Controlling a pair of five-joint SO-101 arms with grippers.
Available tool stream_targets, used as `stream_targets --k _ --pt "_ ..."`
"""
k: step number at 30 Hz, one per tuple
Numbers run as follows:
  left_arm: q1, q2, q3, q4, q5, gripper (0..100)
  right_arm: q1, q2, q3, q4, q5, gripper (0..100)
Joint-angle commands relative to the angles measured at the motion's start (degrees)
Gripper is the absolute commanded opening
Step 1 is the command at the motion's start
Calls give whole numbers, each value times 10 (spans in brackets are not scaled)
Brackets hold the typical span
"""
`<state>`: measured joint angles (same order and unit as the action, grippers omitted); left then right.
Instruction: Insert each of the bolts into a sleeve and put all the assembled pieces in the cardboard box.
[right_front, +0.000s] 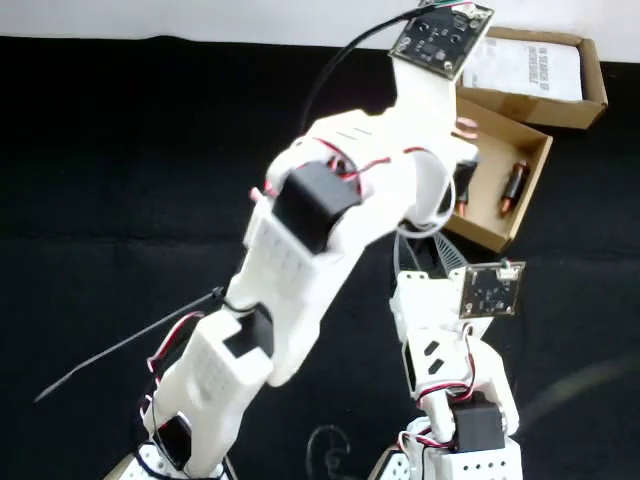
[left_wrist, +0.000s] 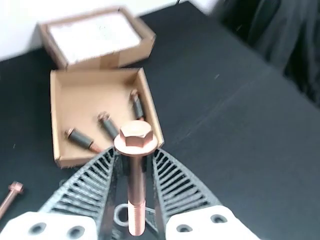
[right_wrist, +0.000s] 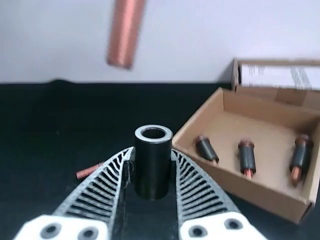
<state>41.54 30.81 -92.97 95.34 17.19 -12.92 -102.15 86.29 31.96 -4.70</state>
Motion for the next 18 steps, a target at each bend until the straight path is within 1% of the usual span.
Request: stream_targets --k 1,5,9,13,16,18 --pt "1 -73 -23 1 -5 7 -4 0 -3 -22 -2 7" --pt "-10 -137 -22 59 -6 7 -4 0 1 -22 -1 7" --pt "-48 -204 -22 62 -11 7 -4 0 21 -22 -1 7" --pt "-56 -268 -22 63 -83 7 -4 0 25 -22 -1 7" --pt "-56 -318 -7 64 -105 7 -4 0 25 -22 -1 7" --pt "-56 -359 36 64 -114 7 -4 0 25 -22 -1 7"
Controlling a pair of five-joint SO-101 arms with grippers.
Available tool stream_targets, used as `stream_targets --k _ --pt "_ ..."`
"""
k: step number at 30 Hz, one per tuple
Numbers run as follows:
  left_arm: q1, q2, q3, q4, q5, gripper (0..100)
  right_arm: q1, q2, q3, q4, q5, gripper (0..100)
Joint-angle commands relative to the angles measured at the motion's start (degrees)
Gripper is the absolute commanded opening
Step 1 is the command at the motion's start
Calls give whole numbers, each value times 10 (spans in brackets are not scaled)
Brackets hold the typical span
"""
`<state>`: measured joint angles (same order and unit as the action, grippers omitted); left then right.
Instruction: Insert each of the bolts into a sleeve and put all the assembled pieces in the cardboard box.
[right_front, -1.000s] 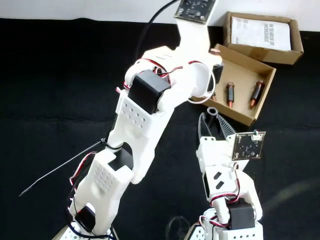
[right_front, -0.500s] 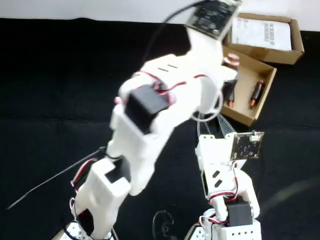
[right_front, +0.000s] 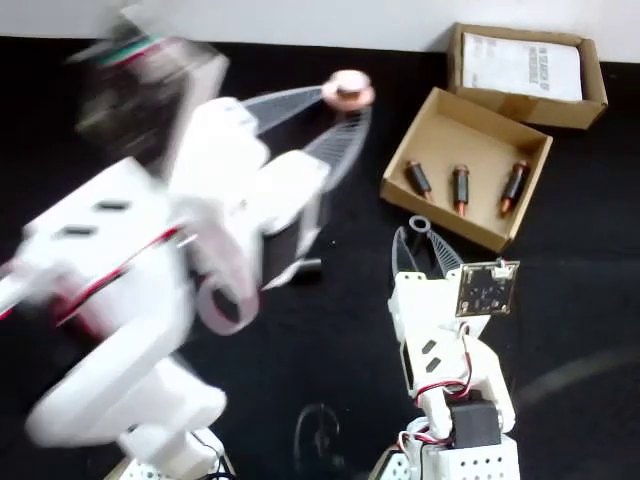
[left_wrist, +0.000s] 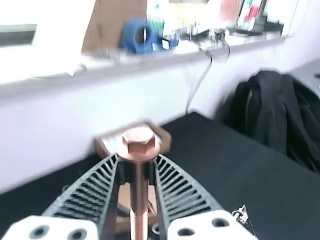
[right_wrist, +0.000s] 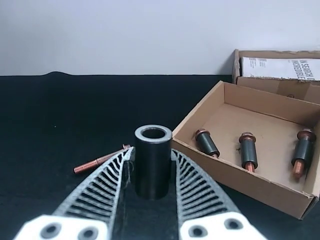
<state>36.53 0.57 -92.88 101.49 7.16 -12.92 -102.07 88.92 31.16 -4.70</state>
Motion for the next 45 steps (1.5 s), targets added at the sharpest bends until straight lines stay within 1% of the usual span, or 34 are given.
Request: stream_targets --k 1,8,14,17,22,28,32,35,42,45 --pt "-6 -81 71 3 -17 7 -4 -1 -1 -14 -1 7" --pt "-3 -270 381 -4 -18 7 -4 -1 -1 -14 -1 7" --pt "-6 -349 574 -87 -18 8 -4 -1 -1 -14 -1 7" --pt "-6 -371 678 -147 -18 8 -4 -1 0 -14 -1 7" --pt "-2 -405 861 -291 -18 8 -4 -1 0 -14 -1 7" --pt "0 -440 1047 -509 -18 8 -4 -3 0 -14 -2 7" --pt "0 -444 1135 -644 -18 8 -4 -4 0 -14 -3 7" --pt "15 -444 1194 -737 -18 8 -4 -2 0 -14 -4 7" --pt "52 -443 1327 -926 -15 8 -15 -2 0 -15 -4 7" --pt "65 -442 1385 -993 -15 8 -17 -7 12 -15 -4 7"
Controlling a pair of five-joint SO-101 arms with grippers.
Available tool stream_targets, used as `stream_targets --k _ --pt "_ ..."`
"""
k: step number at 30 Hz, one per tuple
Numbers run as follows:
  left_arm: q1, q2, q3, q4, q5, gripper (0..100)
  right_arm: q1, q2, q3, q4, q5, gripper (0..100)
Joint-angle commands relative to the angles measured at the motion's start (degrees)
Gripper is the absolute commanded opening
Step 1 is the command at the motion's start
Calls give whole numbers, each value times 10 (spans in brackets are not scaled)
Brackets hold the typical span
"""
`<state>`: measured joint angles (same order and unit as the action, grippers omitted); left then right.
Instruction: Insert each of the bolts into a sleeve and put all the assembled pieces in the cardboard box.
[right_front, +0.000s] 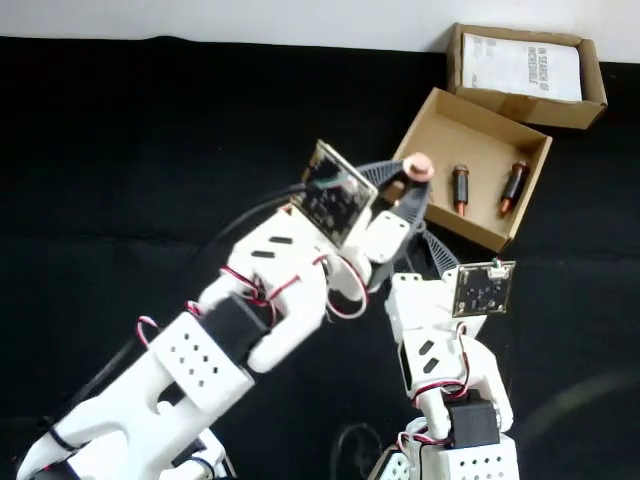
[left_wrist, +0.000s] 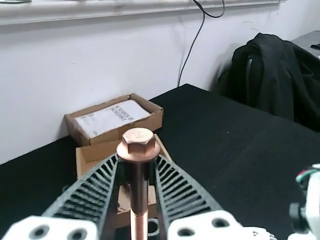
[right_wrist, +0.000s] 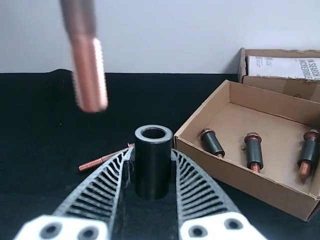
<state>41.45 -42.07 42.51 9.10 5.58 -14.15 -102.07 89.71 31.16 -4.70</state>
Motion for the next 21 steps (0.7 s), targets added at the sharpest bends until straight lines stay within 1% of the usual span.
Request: stream_targets --k 1,4,9,21 --pt "17 -15 46 -86 1 8 -7 -7 7 -15 -4 7" --pt "15 6 70 -121 0 8 -12 -7 12 -15 -4 7" --pt "-3 41 56 -137 1 8 -30 -7 7 -15 -3 7" --pt "-5 46 47 -134 0 8 -29 -7 -31 -14 -2 7"
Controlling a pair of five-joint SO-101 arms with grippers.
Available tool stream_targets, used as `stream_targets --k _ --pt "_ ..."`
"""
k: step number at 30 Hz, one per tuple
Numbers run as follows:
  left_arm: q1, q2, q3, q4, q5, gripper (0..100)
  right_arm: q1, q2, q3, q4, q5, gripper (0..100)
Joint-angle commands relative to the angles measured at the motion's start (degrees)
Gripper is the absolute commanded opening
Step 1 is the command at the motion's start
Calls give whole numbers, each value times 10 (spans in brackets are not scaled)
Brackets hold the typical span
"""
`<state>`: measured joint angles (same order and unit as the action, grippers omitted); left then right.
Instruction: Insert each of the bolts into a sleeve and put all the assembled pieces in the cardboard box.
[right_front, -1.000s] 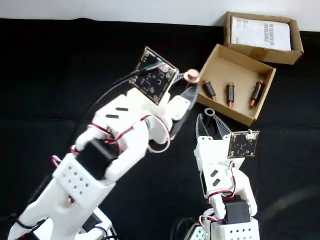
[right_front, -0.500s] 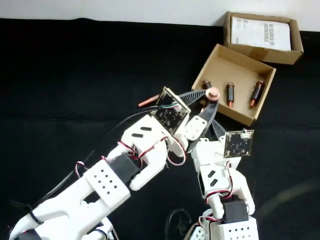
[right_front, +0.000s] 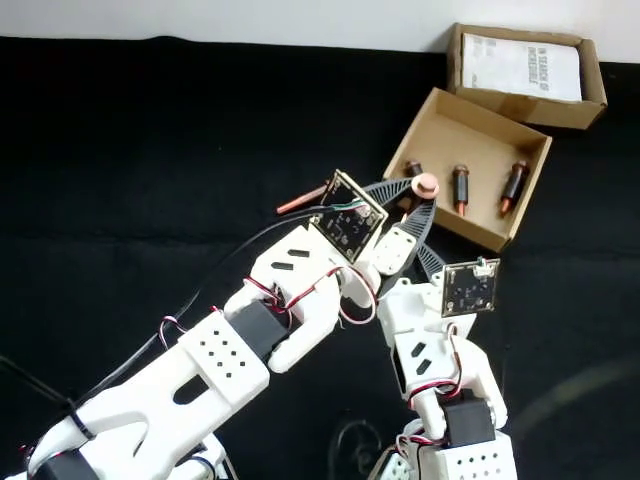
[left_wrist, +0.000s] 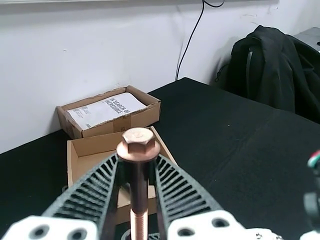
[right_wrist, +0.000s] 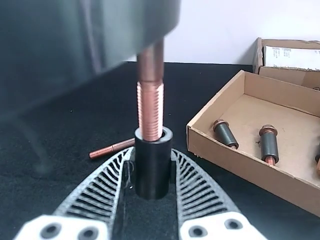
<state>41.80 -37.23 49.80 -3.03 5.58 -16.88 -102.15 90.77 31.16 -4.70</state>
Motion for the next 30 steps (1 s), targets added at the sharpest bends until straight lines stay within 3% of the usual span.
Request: stream_targets --k 1,15,20,30 --pt "-8 -1 -26 -12 1 8 -2 -6 -44 -14 -2 7" --pt "-28 32 -26 -11 1 8 -2 -1 -117 -12 0 7" --pt "-25 43 -25 -10 1 8 0 -1 -114 -13 34 7" --pt "-19 44 -30 138 2 18 0 -1 -118 -14 34 7"
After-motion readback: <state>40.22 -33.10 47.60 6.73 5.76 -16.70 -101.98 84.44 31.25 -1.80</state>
